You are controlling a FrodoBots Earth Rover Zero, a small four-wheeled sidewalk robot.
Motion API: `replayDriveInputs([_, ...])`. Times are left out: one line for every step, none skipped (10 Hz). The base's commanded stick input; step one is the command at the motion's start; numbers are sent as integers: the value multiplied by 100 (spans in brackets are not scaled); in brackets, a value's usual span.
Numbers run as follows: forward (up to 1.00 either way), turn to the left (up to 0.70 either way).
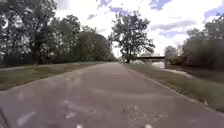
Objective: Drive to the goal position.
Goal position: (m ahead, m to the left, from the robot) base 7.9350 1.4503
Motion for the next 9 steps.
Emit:
replayDriveInputs([100,0])
replayDriveInputs([100,0])
replayDriveInputs([100,0])
replayDriveInputs([100,0])
replayDriveInputs([100,0])
replayDriveInputs([100,0])
replayDriveInputs([100,0])
replayDriveInputs([100,0])
replayDriveInputs([100,0])
